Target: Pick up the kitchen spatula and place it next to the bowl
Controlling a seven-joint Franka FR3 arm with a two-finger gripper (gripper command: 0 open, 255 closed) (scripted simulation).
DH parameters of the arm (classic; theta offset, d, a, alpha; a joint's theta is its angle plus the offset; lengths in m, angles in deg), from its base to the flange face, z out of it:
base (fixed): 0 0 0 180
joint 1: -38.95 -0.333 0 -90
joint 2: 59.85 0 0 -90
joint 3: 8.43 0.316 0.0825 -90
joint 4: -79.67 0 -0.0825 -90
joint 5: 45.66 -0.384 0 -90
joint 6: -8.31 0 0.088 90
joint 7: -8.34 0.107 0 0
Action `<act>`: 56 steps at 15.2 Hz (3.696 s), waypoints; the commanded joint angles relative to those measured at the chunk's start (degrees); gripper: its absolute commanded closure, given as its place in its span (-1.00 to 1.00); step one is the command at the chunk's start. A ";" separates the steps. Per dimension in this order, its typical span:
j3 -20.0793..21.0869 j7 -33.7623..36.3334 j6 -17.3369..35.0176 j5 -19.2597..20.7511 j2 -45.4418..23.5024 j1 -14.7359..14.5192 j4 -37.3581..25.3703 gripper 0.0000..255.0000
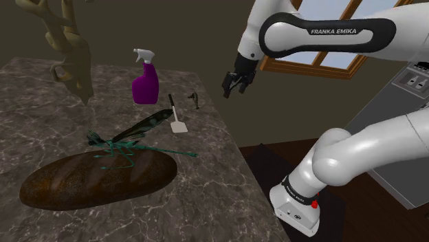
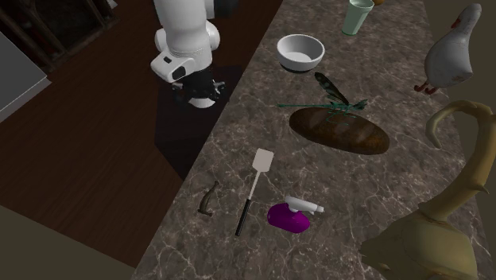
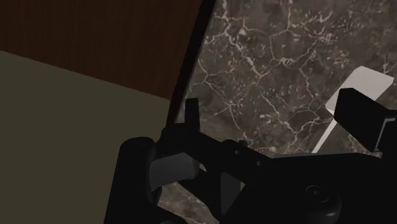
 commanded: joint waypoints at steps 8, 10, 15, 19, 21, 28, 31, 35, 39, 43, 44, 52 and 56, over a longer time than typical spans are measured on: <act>6.44 16.64 10.10 0.56 -18.18 0.60 -8.50 -1.00; 7.44 20.43 11.69 1.55 -22.66 0.65 -11.37 -1.00; 8.69 29.72 14.24 4.93 -34.15 0.05 -20.07 -1.00; 8.33 36.40 14.78 7.68 -43.47 -1.35 -28.59 -1.00; 8.19 36.60 15.44 7.85 -44.04 -1.47 -28.49 -1.00; 7.78 37.28 19.65 8.90 -46.80 -1.62 -26.95 -1.00; 7.78 37.28 19.65 8.90 -46.80 -1.62 -26.95 -1.00; 7.78 37.28 19.64 8.89 -46.80 -1.62 -26.95 -1.00; 7.78 37.27 19.64 8.89 -46.80 -1.62 -26.95 1.00; 7.78 37.27 19.64 8.89 -46.80 -1.62 -26.95 1.00; 7.78 37.27 19.64 8.89 -46.80 -1.62 -26.95 1.00; 8.14 36.41 15.03 7.83 -44.16 -1.39 -29.02 1.00; 8.29 35.98 12.33 7.31 -42.88 -1.30 -30.50 1.00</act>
